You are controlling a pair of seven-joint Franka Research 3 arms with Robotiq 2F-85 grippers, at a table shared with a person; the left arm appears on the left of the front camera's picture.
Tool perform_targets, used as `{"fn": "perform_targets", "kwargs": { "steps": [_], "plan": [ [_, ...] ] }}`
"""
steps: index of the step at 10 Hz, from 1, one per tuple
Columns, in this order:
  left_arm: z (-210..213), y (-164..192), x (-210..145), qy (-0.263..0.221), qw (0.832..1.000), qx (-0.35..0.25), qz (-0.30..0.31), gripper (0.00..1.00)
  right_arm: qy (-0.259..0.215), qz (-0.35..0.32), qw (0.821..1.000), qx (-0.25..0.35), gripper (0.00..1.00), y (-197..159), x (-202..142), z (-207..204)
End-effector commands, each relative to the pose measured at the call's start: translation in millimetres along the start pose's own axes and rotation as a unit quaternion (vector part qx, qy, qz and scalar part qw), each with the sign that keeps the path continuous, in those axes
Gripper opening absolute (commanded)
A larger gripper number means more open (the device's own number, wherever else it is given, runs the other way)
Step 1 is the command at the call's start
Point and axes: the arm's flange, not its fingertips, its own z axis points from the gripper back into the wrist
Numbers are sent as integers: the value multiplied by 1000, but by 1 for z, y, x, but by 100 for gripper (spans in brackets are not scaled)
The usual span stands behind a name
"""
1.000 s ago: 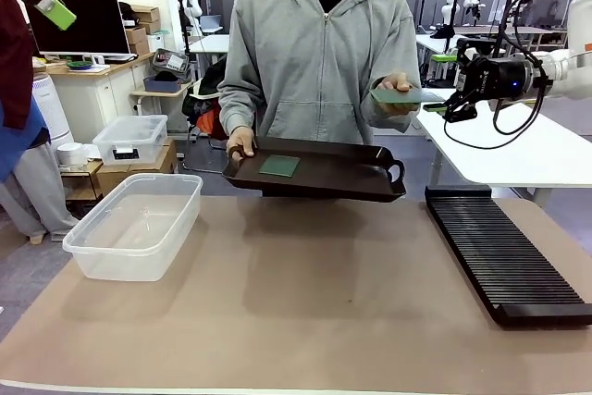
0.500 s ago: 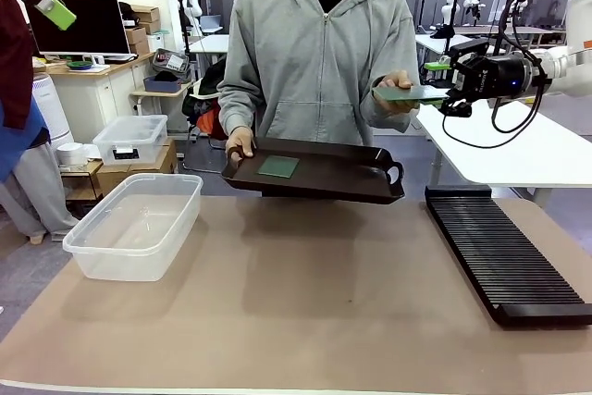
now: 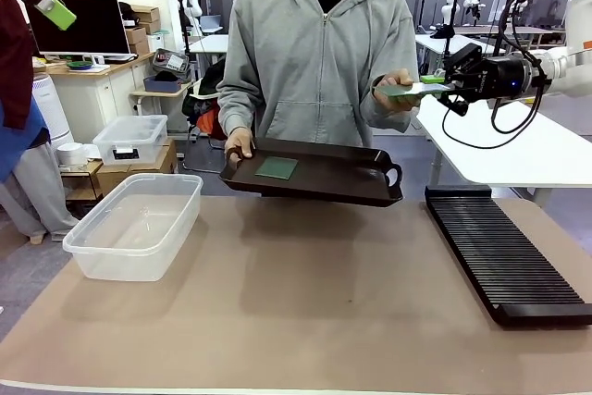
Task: Sort PCBs into racks and boxes based on the side picked up.
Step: Pick up the Blank PCB handed by the Human, then if the short side of the Blank PCB is picked up, insert it into the PCB Rack ; if the long side is picked up, place it in the Organizing box.
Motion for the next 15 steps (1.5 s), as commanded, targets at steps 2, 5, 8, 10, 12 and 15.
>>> {"fn": "perform_targets", "kwargs": {
  "steps": [2,5,8,10,12,15],
  "plan": [
    [-1,0,-2,-3,1000,-4,-2,100,17,-4,1000,3,0,-1,-3,0],
    [-1,0,-2,-3,1000,-4,-2,100,26,-19,999,-1,0,-1,-4,-1],
    [-1,0,-2,-3,1000,-4,-2,100,13,-9,1000,4,0,-1,-3,-2],
    [-1,0,-2,-3,1000,-4,-2,100,13,-9,1000,4,0,-1,-3,-2],
    [-1,0,-2,-3,1000,-4,-2,100,13,-9,1000,4,0,-1,-3,-2],
    [-1,0,-2,-3,1000,-4,-2,100,13,-9,1000,4,0,-1,-3,-2]
  ]
}}
